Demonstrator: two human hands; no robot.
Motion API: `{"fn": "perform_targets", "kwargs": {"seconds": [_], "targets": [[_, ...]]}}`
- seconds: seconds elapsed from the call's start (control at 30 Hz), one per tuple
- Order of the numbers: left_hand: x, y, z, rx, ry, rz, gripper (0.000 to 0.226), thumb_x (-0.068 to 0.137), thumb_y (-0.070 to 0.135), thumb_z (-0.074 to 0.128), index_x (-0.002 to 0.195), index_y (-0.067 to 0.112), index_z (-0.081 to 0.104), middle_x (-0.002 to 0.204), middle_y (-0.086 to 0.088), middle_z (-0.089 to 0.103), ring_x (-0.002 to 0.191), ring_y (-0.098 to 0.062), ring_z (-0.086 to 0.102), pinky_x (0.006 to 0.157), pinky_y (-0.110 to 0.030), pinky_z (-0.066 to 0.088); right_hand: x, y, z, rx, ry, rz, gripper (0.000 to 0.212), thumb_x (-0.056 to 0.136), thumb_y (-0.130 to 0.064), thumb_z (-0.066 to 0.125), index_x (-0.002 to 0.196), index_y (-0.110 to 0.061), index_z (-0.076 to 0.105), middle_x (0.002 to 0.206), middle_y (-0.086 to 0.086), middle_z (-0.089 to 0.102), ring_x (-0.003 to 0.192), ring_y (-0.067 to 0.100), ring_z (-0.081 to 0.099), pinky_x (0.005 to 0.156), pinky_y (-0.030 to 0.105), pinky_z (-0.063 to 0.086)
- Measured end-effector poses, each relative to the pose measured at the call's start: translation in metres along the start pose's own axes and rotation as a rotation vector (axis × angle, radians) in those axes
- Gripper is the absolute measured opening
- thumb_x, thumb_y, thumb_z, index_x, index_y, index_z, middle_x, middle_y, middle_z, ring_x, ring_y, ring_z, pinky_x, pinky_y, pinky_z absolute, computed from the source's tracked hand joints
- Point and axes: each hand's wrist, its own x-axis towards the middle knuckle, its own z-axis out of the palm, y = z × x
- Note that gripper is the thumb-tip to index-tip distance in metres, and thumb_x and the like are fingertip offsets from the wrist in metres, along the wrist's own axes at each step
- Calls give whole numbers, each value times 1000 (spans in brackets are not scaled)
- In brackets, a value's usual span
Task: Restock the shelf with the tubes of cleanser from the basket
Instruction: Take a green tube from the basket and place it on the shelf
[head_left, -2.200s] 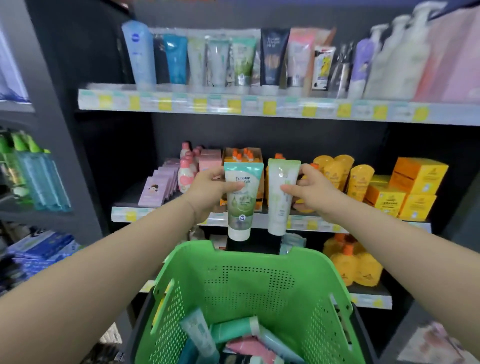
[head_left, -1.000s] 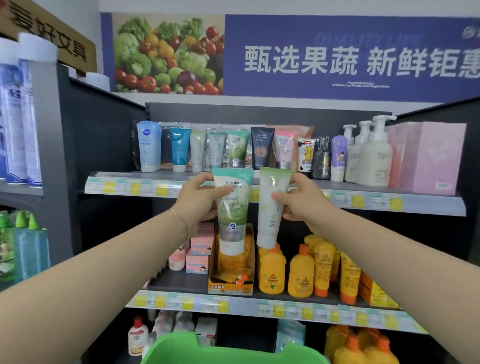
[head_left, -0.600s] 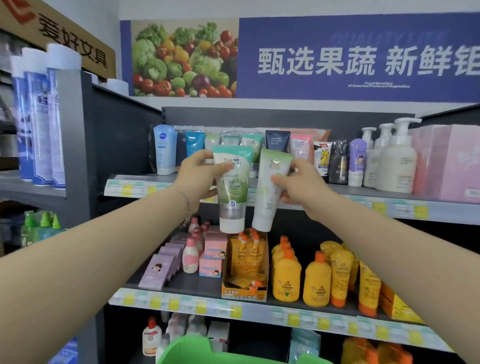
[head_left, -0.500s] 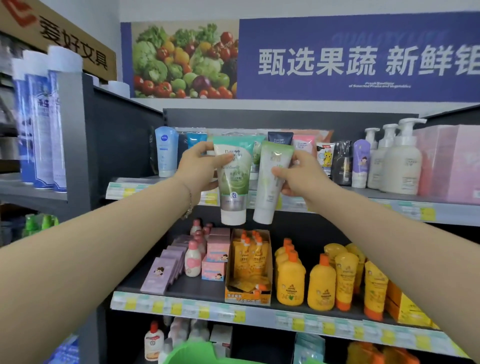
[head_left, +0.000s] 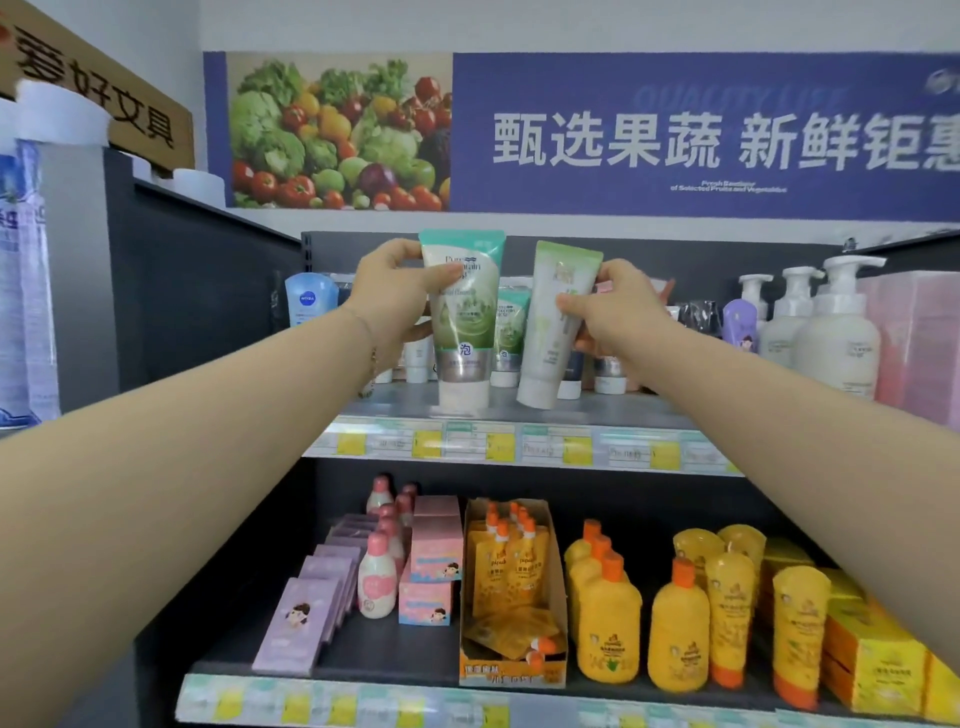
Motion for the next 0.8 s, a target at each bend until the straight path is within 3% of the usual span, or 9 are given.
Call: {"fn": "perform_targets", "kwargs": {"seconds": [0.1, 0.2, 0.33, 0.47, 0.67, 0.8], "targets": [[15, -1, -10, -4, 42, 15, 16, 88, 14, 69, 101, 18, 59, 86, 1, 71, 62, -11, 67, 53, -24, 56, 14, 4, 16, -36, -19, 0, 25, 91, -15, 65, 109, -17, 47, 109, 10, 65, 95, 28, 67, 79, 46, 59], [30, -3, -23, 3, 69, 21, 14, 88, 13, 69, 94, 20, 58, 87, 0, 71, 68, -15, 68, 61, -29, 58, 26, 6, 38, -57, -31, -11, 26, 90, -16, 65, 109, -18, 47, 110, 8, 64, 97, 28, 66, 81, 46, 58], [45, -9, -39, 20, 71, 13, 17, 88, 12, 69, 102, 17, 59, 88, -2, 71, 64, -13, 67, 67, -33, 59, 42, 11, 71, -53, -64, -1, 24, 90, -15, 65, 104, -19, 46, 108, 10, 63, 97, 32, 66, 81, 52, 57], [59, -19, -53, 27, 69, -2, 21, 89, 11, 67, 108, 14, 58, 88, -4, 69, 60, -12, 64, 55, -26, 57, 59, 19, 107, -40, -102, 10, 21, 91, -14, 64, 95, -22, 45, 108, 11, 63, 93, 30, 66, 73, 42, 58], [86, -40, -70, 47, 53, -29, 22, 89, 13, 67, 110, 13, 59, 98, -6, 71, 67, -14, 67, 60, -29, 58, 88, 30, 149, -51, -128, 11, 26, 88, -17, 66, 85, -30, 43, 105, 10, 65, 95, 29, 66, 85, 52, 56], [105, -49, -80, 12, 73, -12, 22, 90, 12, 67, 110, 13, 60, 92, -3, 71, 58, -9, 66, 51, -23, 57, 109, 32, 166, -44, -111, 32, 24, 88, -17, 66, 87, -27, 44, 106, 10, 64, 96, 30, 66, 82, 51, 58]]}}
